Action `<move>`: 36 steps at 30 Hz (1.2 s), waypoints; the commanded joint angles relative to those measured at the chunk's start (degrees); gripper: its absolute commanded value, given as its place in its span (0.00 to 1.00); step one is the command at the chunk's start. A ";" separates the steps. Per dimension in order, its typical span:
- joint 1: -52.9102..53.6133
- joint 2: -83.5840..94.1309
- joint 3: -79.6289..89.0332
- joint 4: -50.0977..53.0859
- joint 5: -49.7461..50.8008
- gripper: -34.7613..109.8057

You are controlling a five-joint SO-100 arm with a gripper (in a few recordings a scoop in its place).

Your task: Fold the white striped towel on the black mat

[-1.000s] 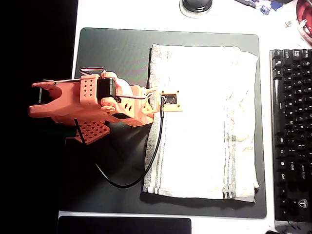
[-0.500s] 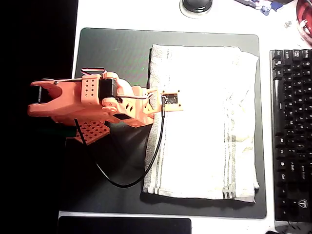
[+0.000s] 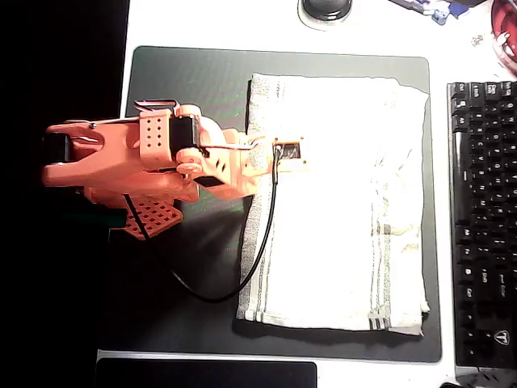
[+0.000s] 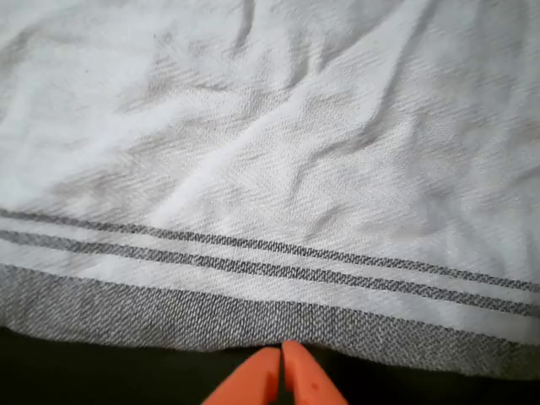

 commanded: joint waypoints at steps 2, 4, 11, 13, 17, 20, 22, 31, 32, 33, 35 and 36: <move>-3.43 -6.33 -8.35 0.44 2.46 0.24; -4.83 -10.28 -12.13 0.70 4.31 0.24; -10.55 -25.14 -26.10 0.18 11.25 0.24; -12.83 -29.36 -29.88 -0.97 13.36 0.24; -16.88 -39.99 -38.58 -2.55 17.84 0.24; -19.51 -49.66 -46.58 -2.55 21.01 0.24; -21.01 -56.25 -52.21 -2.46 23.29 0.24; -26.98 -77.70 -73.21 0.53 27.77 0.24; -27.60 -79.10 -74.44 0.79 28.12 0.24; -28.30 -80.60 -75.85 1.41 28.30 0.24; -29.36 -83.32 -78.22 1.93 29.00 0.24; -29.88 -84.99 -79.72 2.46 29.44 0.24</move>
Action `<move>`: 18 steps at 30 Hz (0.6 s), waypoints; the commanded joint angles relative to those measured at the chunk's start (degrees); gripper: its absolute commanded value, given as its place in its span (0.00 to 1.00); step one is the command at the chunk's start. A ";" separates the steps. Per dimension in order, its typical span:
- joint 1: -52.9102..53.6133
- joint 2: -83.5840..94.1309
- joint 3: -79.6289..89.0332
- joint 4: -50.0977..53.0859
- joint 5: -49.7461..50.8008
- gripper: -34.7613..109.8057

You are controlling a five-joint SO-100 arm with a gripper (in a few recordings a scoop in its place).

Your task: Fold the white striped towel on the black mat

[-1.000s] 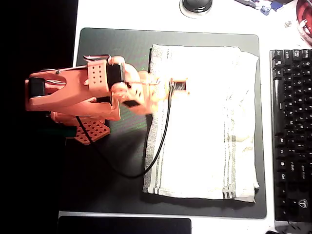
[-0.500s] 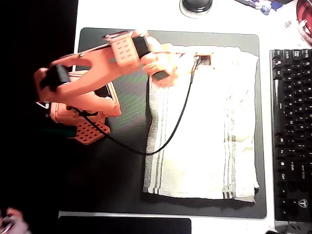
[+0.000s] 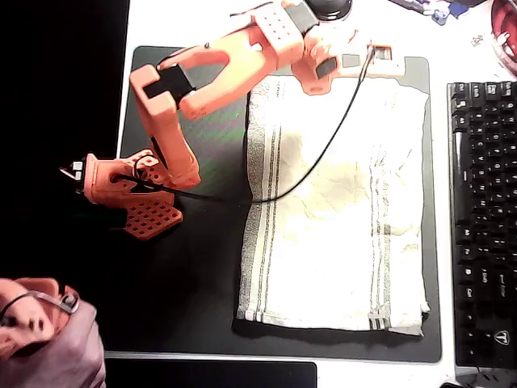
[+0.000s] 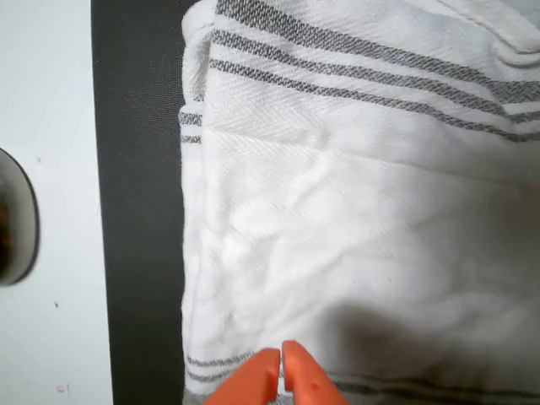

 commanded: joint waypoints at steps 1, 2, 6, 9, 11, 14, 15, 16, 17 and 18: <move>-2.37 -2.90 -5.62 2.29 0.97 0.24; -2.72 -4.22 -6.68 2.37 1.14 0.24; -3.60 -9.49 -10.46 3.60 1.58 0.26; -3.78 -12.48 -13.10 4.22 1.58 0.28; -3.87 -14.33 -15.03 4.57 1.58 0.30; -4.22 -16.96 -17.84 5.10 1.58 0.32; -4.22 -17.75 -18.54 5.19 1.58 0.33; -4.31 -18.63 -19.25 5.19 1.58 0.34; -4.48 -19.42 -19.86 5.36 1.67 0.34; -4.57 -20.13 -20.39 5.45 1.76 0.35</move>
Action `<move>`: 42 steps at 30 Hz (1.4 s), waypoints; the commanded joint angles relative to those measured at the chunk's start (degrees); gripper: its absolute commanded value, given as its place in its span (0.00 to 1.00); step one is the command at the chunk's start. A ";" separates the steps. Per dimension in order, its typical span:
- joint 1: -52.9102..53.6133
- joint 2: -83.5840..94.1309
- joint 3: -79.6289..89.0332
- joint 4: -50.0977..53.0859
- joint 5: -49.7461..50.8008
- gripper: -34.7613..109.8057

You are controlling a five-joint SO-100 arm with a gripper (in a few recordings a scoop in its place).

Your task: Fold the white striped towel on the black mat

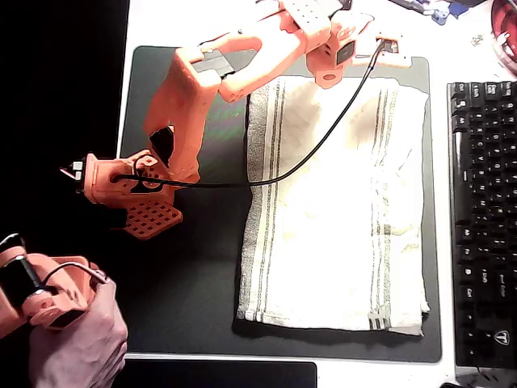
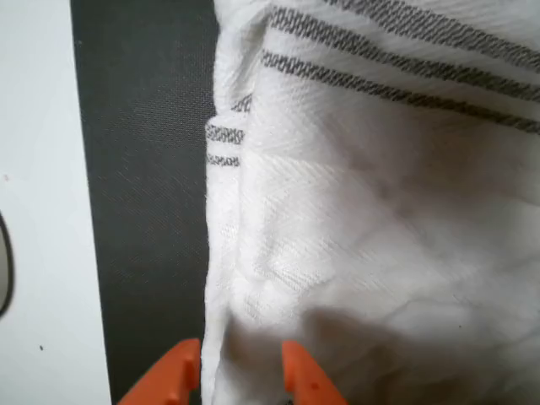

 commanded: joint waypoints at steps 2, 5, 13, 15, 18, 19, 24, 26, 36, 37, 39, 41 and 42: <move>-1.32 -1.76 -3.87 1.49 0.26 0.35; -1.67 -4.22 -5.62 1.85 0.88 0.36; -1.32 -8.17 -6.24 1.23 0.53 0.36; -1.41 -8.96 -6.42 1.05 0.35 0.36; -1.14 -10.02 -6.24 0.53 -0.09 0.36; -0.97 -10.28 -6.06 0.44 -0.26 0.36; 0.53 -10.55 -5.27 0.44 -1.41 0.36; 1.58 -10.55 -4.75 0.44 -2.46 0.36; 5.80 -8.61 -1.67 0.09 -5.62 0.34; 5.80 -8.44 -1.32 0.00 -5.62 0.34; 5.71 -8.09 -0.70 -0.26 -5.45 0.33; 5.36 -7.82 -0.26 -0.35 -5.10 0.31; 5.10 -7.56 0.00 -0.35 -4.83 0.30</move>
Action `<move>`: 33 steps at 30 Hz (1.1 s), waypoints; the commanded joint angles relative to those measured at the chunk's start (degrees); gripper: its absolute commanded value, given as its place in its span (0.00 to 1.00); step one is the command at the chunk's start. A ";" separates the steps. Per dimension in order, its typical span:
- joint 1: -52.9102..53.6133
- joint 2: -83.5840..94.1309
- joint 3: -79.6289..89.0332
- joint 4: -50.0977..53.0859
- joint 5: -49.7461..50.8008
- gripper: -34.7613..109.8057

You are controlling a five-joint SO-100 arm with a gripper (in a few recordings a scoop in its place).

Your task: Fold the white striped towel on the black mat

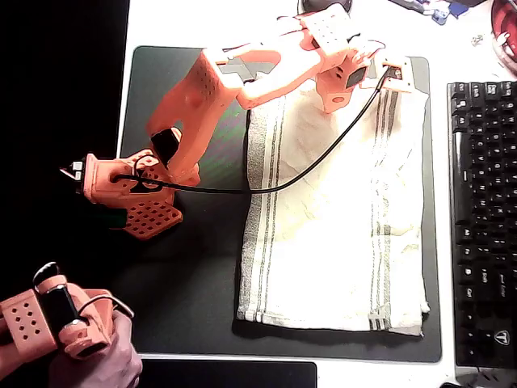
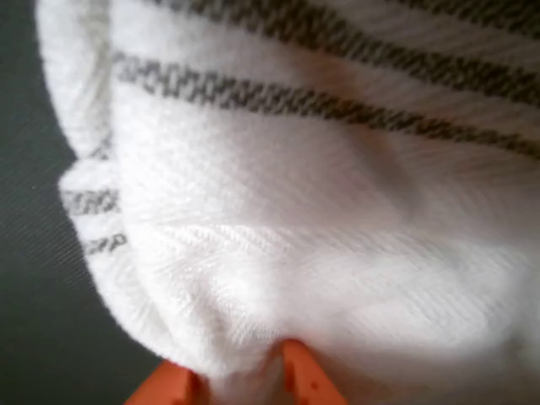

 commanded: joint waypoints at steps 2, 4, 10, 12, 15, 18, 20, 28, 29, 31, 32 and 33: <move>-0.79 3.16 1.67 0.18 -0.18 0.28; -1.67 3.60 2.29 -0.09 -0.18 0.26; -3.52 4.66 2.46 -0.44 0.53 0.24; -3.87 5.54 2.11 -0.18 0.88 0.24; -4.83 8.44 2.20 0.18 1.67 0.24; -5.19 12.30 2.81 1.05 2.20 0.24; -4.39 15.29 4.04 2.02 2.29 0.24; 3.43 29.00 10.99 5.36 0.97 0.24; 4.75 30.76 12.13 5.71 0.26 0.24; 7.56 34.01 13.54 7.47 -1.14 0.24; 9.32 35.60 14.50 7.82 -2.20 0.24; 11.07 37.00 15.29 7.91 -3.25 0.24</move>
